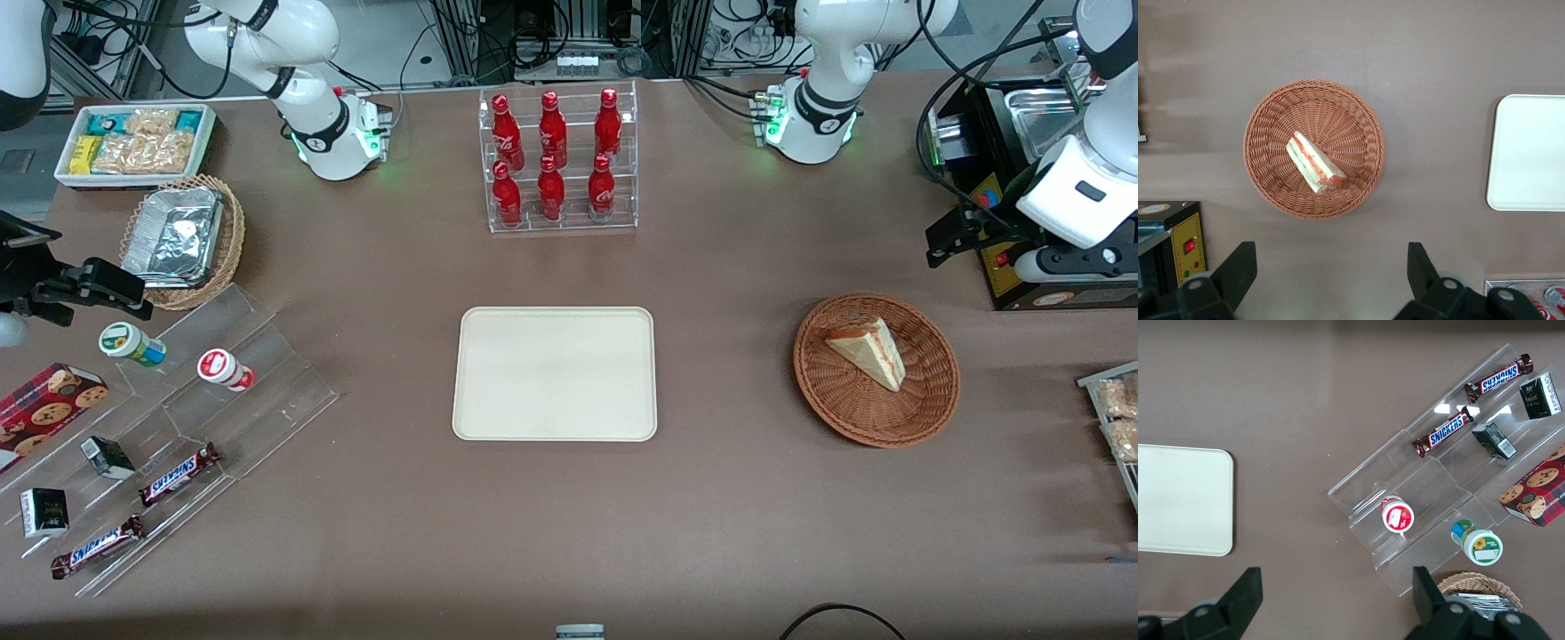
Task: Place sandwich from basket to tray
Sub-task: 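Move the left gripper over the wicker basket above the sandwich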
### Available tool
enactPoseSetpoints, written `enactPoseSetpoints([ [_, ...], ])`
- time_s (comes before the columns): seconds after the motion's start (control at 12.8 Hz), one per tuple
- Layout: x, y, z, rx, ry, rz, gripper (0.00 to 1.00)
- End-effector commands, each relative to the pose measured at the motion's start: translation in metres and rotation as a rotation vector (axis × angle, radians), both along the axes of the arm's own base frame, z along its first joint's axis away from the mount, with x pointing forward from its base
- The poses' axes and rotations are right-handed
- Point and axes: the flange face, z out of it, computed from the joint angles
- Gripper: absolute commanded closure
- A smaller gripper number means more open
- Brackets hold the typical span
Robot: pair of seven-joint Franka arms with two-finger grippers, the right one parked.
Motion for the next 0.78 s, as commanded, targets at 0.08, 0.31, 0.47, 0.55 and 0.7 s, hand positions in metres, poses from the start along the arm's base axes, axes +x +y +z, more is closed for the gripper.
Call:
enactPoseSetpoints([
  [0.08,-0.003,-0.003,0.007,0.014,0.006,0.008,0.00],
  [0.31,-0.003,0.002,0.003,0.015,0.019,0.017,0.00],
  [0.47,0.000,0.006,-0.007,0.016,0.041,0.049,0.00],
  [0.55,0.001,0.014,-0.012,0.019,0.053,0.108,0.00],
  [0.7,0.008,0.031,-0.035,0.030,0.090,0.263,0.00],
])
